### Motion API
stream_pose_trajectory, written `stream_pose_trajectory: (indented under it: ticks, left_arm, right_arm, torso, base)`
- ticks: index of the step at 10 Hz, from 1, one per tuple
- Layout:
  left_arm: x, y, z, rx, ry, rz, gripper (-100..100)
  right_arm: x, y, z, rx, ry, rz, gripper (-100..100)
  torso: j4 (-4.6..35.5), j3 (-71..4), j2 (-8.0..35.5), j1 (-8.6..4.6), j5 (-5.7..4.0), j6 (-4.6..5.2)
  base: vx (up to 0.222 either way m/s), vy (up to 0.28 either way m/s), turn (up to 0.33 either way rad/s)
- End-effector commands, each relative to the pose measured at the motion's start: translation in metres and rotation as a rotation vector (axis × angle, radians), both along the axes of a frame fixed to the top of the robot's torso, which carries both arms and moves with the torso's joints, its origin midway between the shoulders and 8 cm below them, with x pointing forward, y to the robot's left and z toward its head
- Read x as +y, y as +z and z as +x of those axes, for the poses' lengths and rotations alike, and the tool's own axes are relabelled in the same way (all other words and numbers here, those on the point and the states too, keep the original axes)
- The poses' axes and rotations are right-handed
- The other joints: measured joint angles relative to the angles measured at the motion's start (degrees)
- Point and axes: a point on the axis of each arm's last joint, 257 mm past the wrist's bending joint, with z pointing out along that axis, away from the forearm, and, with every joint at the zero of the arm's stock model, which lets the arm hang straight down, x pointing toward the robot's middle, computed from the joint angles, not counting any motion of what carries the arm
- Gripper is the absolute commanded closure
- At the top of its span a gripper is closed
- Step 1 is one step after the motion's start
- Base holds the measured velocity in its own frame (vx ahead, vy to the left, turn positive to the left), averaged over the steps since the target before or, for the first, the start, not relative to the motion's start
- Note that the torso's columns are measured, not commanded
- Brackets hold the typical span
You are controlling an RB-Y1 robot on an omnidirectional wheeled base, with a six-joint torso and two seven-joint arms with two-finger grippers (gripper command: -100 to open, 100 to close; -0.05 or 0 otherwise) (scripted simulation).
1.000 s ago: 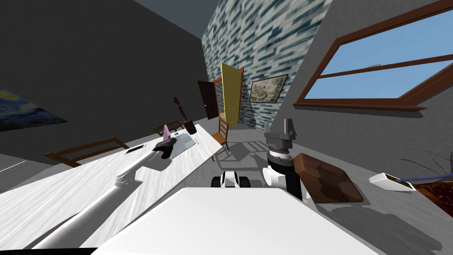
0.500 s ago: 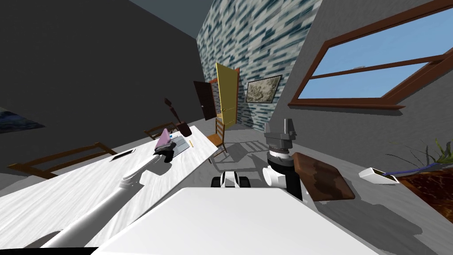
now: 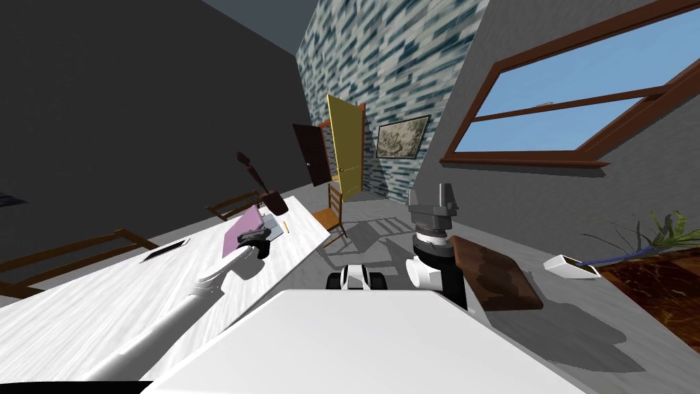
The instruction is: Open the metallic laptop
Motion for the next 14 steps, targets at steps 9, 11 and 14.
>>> stream_pose_trajectory:
  ticks: [9,11,14]
  left_arm:
    - [-0.007,0.065,0.011,0.009,-0.040,0.027,-100]
    - [-0.006,0.060,0.010,0.012,-0.036,0.024,0]
    - [-0.006,0.060,0.010,0.012,-0.036,0.024,0]
  right_arm:
    - [0.000,0.000,0.000,0.000,0.000,0.000,0]
    - [0.000,0.000,0.000,0.000,0.000,0.000,0]
    - [0.000,0.000,0.000,0.000,0.000,0.000,0]
  torso:
    - [0.3,0.0,0.1,-0.81,-0.68,0.20]
    - [0.2,0.0,0.1,-0.74,-0.62,0.18]
    - [0.2,0.0,0.1,-0.66,-0.55,0.17]
  base:
    - [0.013,-0.016,0.040]
    - [0.003,-0.003,0.003]
    - [0.000,0.000,0.000]
